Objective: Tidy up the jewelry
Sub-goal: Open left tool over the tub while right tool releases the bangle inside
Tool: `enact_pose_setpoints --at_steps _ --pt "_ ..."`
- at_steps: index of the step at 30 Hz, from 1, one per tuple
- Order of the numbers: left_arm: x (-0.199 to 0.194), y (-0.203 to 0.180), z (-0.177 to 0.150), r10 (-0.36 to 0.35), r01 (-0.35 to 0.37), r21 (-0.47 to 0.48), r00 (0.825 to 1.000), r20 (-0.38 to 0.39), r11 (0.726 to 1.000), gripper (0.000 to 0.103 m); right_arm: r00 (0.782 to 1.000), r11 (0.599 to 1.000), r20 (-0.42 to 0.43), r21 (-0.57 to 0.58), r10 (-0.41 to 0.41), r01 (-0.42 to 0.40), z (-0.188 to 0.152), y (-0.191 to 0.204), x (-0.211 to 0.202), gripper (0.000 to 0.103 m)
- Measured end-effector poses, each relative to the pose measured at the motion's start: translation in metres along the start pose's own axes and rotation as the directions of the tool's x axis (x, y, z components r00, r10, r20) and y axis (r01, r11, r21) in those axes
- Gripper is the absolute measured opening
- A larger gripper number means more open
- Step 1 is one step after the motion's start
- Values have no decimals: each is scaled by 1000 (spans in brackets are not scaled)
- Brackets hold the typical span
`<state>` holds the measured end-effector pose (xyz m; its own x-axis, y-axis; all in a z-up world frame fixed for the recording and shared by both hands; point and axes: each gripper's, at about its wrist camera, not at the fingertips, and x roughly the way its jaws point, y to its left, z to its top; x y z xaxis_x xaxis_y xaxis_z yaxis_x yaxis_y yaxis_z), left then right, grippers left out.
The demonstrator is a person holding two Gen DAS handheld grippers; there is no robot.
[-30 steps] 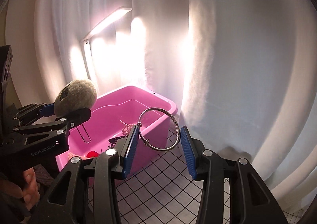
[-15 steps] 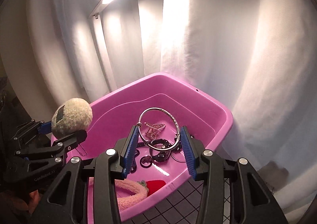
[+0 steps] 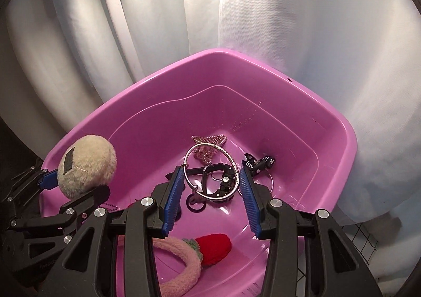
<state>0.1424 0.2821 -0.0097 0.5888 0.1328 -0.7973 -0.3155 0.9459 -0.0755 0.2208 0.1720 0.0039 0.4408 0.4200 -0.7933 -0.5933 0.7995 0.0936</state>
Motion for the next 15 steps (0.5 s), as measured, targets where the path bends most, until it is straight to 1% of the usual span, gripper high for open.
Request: enact_pose_setpoints --at_steps 6,9,10,11,13,15 --pt "-2 0 0 1 -1 2 1000 -7 1000 58 1000 1000 -18 13 -13 13 -3 -4 5 42" --pt "-3 -1 0 7 -7 5 1000 -8 1000 61 999 999 -20 22 -26 27 -2 -5 7 43" --pt "-3 -1 0 11 -11 5 1000 -8 1000 65 1000 999 -19 27 -25 26 -2 -6 6 44" --pt "-4 -1 0 17 -17 4 1000 -8 1000 75 999 999 -18 31 -27 27 -1 -7 6 51" --pt "-8 0 0 18 -18 -4 1000 4 1000 87 1000 999 -8 40 -29 29 -2 -8 3 64" --pt "-11 1 1 14 -14 -10 1000 13 1000 90 999 998 1 49 -34 34 -2 -9 0 64"
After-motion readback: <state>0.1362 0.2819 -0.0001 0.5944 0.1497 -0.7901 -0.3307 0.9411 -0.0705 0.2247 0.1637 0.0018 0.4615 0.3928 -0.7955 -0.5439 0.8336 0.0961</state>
